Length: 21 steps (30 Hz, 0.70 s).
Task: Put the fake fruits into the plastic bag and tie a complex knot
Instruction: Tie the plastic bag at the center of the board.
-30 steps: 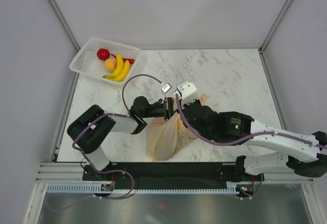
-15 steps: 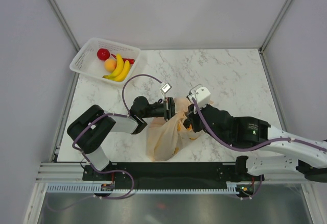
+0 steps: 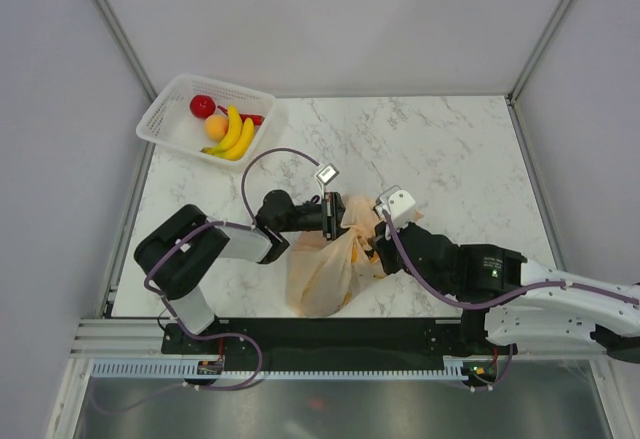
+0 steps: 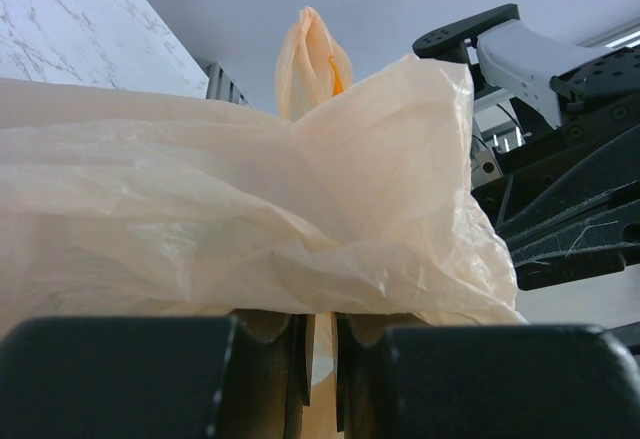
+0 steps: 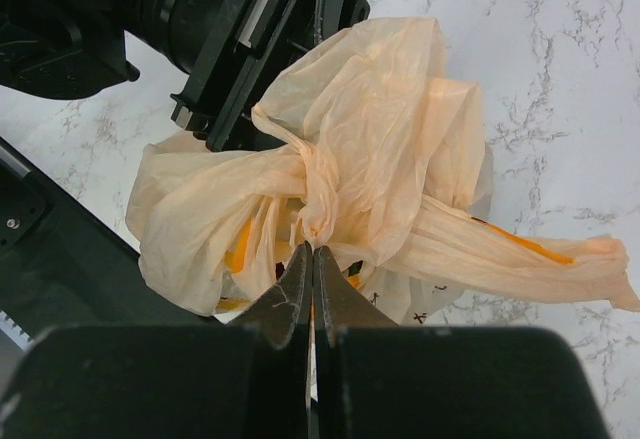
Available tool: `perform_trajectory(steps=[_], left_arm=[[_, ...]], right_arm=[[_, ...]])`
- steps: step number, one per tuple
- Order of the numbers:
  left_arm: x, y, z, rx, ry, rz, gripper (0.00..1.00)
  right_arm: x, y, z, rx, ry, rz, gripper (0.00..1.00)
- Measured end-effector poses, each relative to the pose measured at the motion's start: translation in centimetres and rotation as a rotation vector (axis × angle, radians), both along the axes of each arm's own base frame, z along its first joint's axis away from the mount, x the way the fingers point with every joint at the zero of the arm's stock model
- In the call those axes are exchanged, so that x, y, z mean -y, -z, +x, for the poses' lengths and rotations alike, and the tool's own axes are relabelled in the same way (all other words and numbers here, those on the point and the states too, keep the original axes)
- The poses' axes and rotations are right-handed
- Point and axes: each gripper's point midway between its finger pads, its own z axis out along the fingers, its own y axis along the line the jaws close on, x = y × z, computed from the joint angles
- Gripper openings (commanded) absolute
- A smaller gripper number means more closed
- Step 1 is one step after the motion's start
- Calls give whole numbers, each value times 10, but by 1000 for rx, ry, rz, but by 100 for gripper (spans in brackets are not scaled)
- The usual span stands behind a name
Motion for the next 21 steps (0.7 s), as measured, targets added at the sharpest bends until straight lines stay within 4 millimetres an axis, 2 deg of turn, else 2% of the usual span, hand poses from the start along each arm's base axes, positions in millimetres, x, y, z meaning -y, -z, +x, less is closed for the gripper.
perform_trajectory(steps=[9,17,21], left_arm=[[3,1,-10,-39,35,8,17],[3,11,-14,-92,55,63,17],[1,10,-15,-109,57,79,16]], right_arm=[[4,9,-1,2,4,20,0],[7,5,0,14,13,37,0],[8,2,0,19,13,49,0]])
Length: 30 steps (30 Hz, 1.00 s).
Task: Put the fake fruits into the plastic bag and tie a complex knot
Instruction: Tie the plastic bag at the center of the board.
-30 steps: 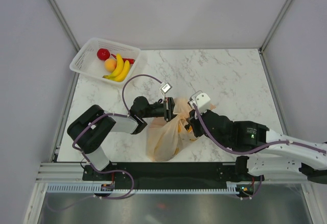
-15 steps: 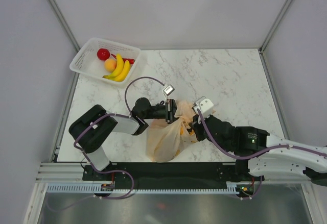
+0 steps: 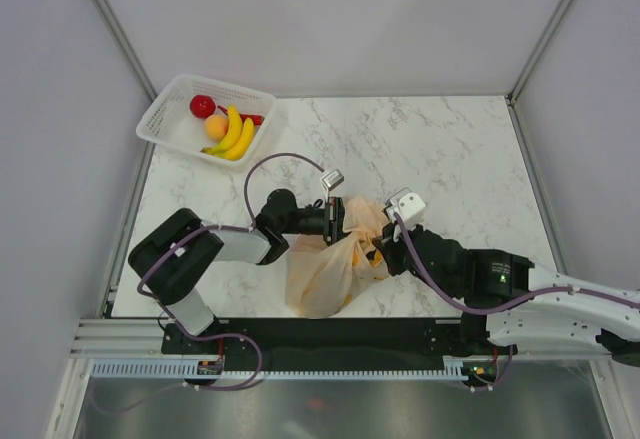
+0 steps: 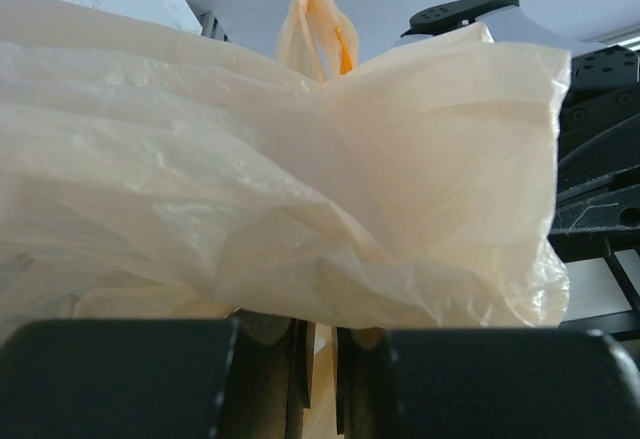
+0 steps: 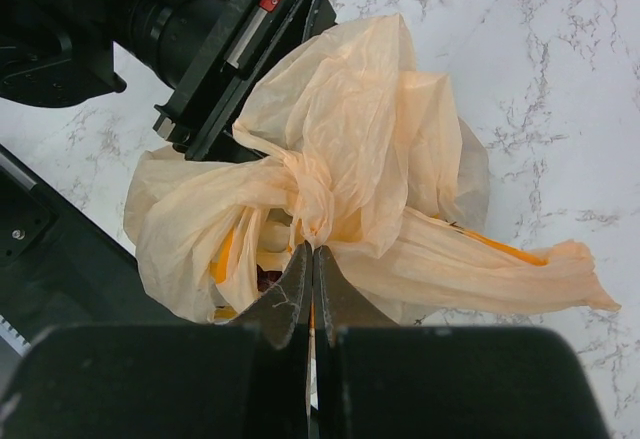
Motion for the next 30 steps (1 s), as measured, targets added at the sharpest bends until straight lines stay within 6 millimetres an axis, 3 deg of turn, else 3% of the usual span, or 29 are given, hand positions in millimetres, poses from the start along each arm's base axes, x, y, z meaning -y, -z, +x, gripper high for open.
perform_trajectory(steps=[9,18,30], left_arm=[[-2,-10,-7,-44,78,-33,15],[1,13,-9,-237,128,22,15],[2,7,-9,-280,141,19,17]], right_arm=[[2,1,0,1,0,4,0],[3,11,-1,-5,0,-14,0],[5,14,-3,-19,-4,-25,0]])
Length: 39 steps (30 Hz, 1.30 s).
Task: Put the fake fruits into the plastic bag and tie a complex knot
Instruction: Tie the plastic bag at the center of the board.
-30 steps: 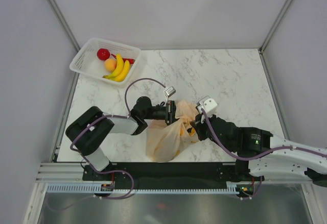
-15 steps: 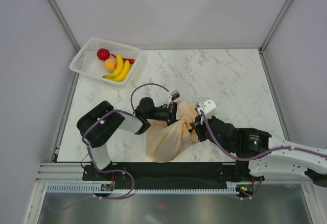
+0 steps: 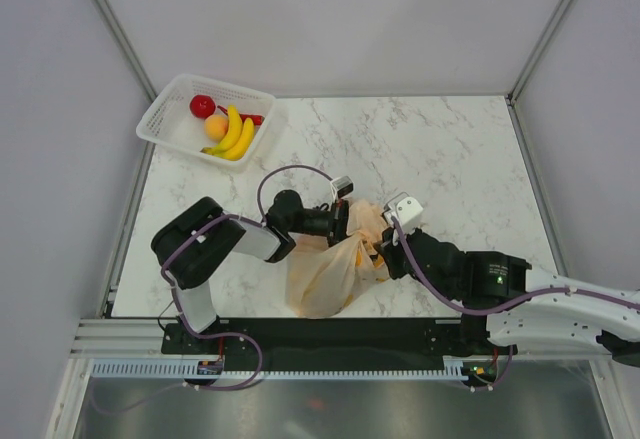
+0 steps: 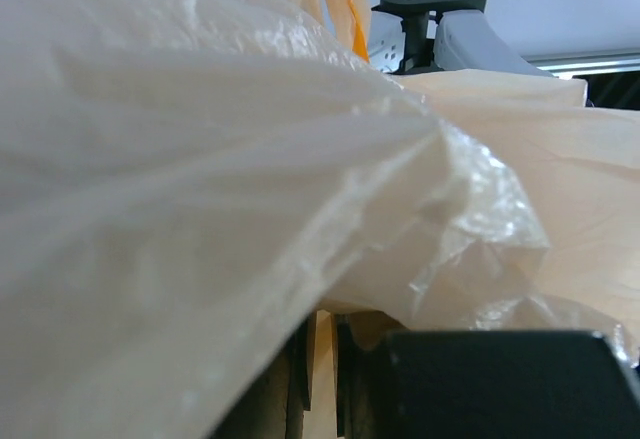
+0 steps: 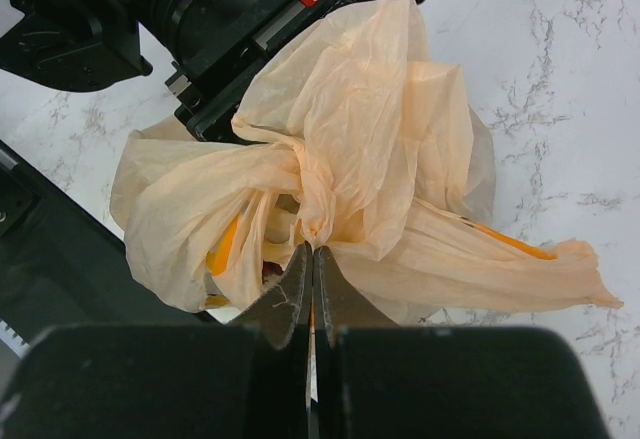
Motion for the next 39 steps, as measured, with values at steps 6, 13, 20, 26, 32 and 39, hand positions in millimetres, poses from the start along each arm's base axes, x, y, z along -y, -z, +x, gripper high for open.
perform_trajectory(steps=[6,13,20,26,32,39], left_arm=[[2,-2,-3,-21,12,1,18],[6,-7,-11,-62,40,5,22],[9,-5,-15,-114,54,24,33],[14,-4,-18,-147,72,34,38],[17,-2,-22,-173,86,44,35],[19,-7,-22,-180,91,37,10]], right_arm=[[0,3,-1,-11,4,-5,2],[4,11,1,-10,26,-8,0],[9,12,3,2,49,19,0],[12,13,5,10,70,26,0],[10,13,8,19,84,37,0],[9,15,9,19,86,31,0]])
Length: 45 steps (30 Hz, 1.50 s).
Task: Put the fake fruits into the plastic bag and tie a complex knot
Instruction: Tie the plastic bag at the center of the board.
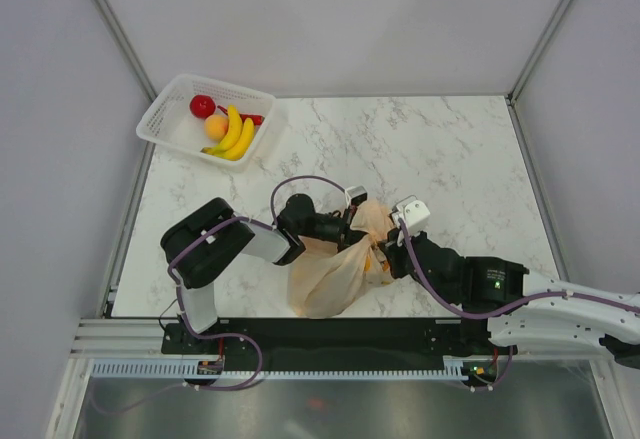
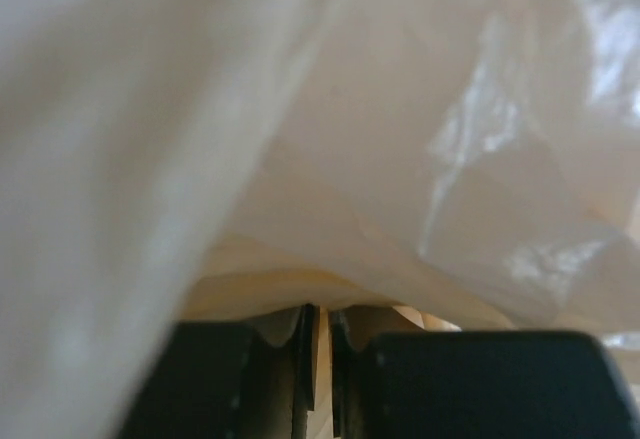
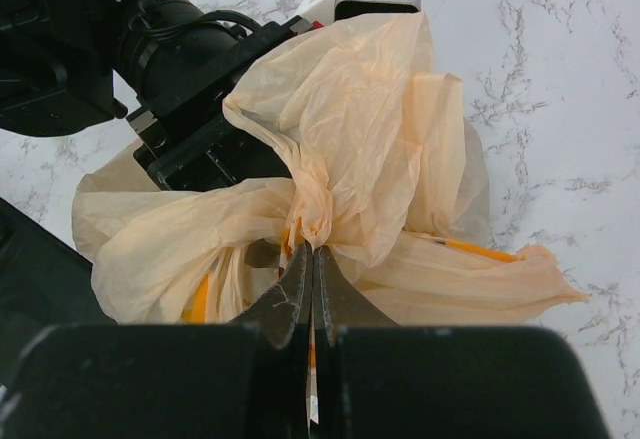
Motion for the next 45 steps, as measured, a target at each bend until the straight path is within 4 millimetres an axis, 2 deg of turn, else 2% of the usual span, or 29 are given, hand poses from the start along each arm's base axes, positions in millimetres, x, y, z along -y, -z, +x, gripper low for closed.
perform_trajectory(steps=[5,21,27,33,37,41,45], left_arm=[[1,-1,0,-6,1,-1,5],[5,-6,8,-37,-40,-4,4],[1,-7,24,-51,-87,-4,4],[-9,-11,47,-71,-144,-6,4],[-21,-21,66,-71,-195,-22,5],[-36,-35,84,-56,-246,-48,5],[-41,-41,88,-55,-258,-59,5]], right_arm=[[3,2,-1,-8,-1,-17,0],[9,-5,-6,-19,-22,-36,0],[1,-6,-4,-14,-38,-74,0],[-27,-2,8,7,-47,-140,0],[-41,0,22,3,-33,-168,0],[-43,2,48,-20,1,-142,0],[-44,-1,58,-21,1,-113,0]])
